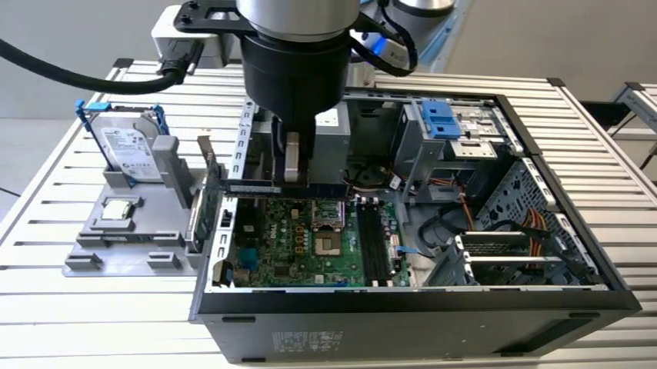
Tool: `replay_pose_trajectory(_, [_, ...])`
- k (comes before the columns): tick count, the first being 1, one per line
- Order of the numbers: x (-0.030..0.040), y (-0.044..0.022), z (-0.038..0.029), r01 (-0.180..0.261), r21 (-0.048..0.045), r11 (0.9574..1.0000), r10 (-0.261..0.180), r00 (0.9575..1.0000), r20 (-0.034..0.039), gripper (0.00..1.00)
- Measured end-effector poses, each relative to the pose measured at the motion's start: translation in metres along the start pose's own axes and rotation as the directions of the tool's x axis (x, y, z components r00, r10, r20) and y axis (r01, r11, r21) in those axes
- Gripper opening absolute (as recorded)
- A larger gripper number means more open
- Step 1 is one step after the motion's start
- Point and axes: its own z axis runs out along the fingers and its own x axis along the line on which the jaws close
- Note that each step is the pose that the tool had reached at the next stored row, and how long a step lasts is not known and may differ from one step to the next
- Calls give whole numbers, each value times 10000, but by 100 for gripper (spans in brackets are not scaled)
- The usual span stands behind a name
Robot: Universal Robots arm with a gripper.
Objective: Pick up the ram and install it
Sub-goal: 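Pick up the ram and move it above insertion slot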
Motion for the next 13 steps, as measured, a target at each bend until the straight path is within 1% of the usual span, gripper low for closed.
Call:
replay_pose_trajectory(3, [12,-80,-3,0,0,10000,0,10000,-1,0])
replay_pose_trajectory(7, [22,-170,-5,0,0,10000,0,10000,0,0])
replay_pose_trajectory(13, [30,-271,-8,2,0,10000,-2,10000,-1,0])
